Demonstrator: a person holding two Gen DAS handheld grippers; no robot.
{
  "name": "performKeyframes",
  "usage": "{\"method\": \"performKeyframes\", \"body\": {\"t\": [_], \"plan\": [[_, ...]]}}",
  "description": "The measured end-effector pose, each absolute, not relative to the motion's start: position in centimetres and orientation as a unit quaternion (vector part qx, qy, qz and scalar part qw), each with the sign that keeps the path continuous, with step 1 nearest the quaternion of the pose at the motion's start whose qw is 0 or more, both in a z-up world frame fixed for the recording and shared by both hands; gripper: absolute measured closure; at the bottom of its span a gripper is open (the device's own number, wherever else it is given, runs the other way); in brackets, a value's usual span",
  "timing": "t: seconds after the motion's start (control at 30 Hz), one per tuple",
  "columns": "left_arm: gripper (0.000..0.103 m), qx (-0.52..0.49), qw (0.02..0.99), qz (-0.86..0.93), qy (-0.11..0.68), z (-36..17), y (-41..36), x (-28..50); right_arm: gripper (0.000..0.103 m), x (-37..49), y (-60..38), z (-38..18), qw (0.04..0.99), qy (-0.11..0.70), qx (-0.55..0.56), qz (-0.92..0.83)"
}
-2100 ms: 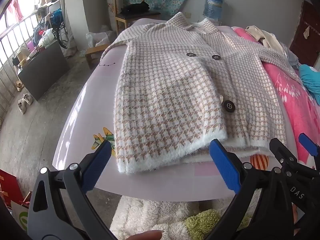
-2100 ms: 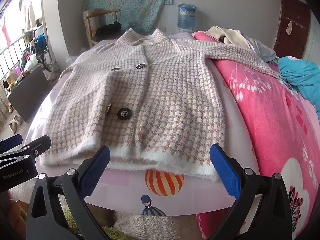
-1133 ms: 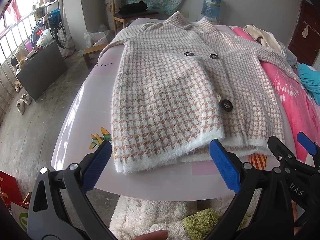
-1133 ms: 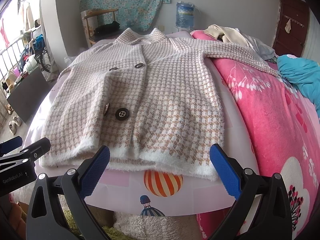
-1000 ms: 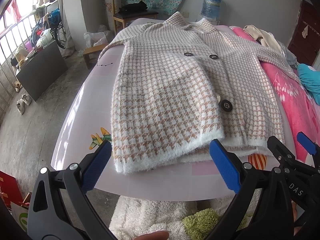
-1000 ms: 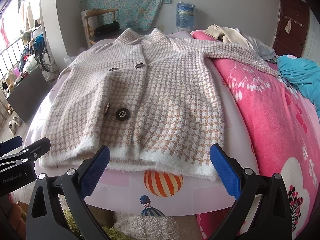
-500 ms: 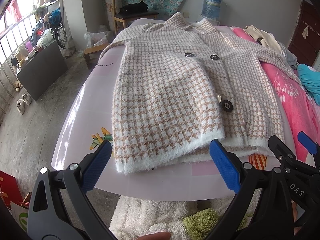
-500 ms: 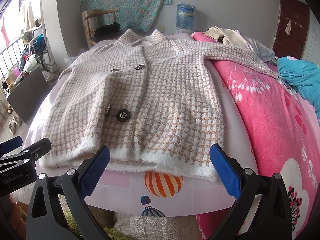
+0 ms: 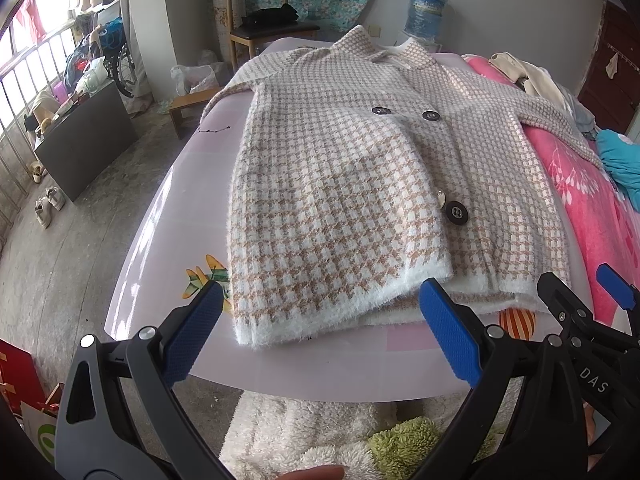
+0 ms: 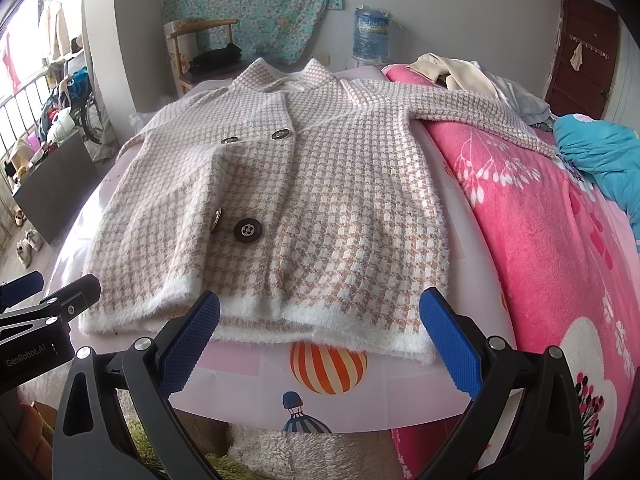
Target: Fold large clothes
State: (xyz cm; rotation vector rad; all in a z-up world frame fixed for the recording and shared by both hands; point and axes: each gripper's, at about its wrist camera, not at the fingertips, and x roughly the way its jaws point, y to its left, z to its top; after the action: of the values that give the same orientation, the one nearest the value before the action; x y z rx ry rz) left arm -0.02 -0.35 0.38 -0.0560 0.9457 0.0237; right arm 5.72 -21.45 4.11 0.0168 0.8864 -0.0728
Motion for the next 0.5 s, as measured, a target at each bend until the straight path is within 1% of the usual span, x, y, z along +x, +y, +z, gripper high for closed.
{"method": "performKeyframes", "body": {"t": [0.5], "plan": [[0.008,-0.026,0.89,0.011,0.455,0.37,-0.33,-0.04,0.005,5.77,-21.34,4.24,0.903,0.429,0.007,-0.035]]}}
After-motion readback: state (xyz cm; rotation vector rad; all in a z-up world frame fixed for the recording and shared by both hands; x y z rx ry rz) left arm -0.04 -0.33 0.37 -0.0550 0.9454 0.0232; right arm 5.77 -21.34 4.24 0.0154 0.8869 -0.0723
